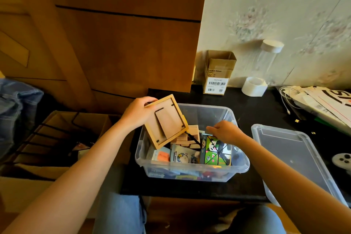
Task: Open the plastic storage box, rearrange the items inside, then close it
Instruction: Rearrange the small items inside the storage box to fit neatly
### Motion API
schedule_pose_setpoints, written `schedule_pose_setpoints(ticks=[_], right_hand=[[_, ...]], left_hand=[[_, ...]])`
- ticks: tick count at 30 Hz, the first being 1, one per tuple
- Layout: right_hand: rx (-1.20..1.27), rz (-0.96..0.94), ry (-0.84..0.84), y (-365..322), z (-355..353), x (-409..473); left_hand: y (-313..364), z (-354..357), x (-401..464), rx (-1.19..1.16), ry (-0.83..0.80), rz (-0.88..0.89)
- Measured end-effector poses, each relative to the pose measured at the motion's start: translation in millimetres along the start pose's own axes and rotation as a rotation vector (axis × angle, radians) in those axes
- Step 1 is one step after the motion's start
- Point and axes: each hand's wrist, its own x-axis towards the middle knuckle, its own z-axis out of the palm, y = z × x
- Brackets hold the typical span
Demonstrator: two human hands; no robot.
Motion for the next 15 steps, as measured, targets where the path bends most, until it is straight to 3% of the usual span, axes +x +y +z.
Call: schedule_pose_setpoints(ticks=[3, 7, 15], right_hand=[[-0.058, 0.032, -0.057, -3, 0, 7], [-0.037, 0.034, -0.115, -6, 4, 15], [-0.095, 0.136, -0.247, -23, 15, 37]], left_hand=[[-5, -6, -1, -0.010, -0.046, 0.007], [-7, 0, -6, -0.015, -0.276, 0.073], [1, 29, 6, 0.337, -0.377, 0.103]])
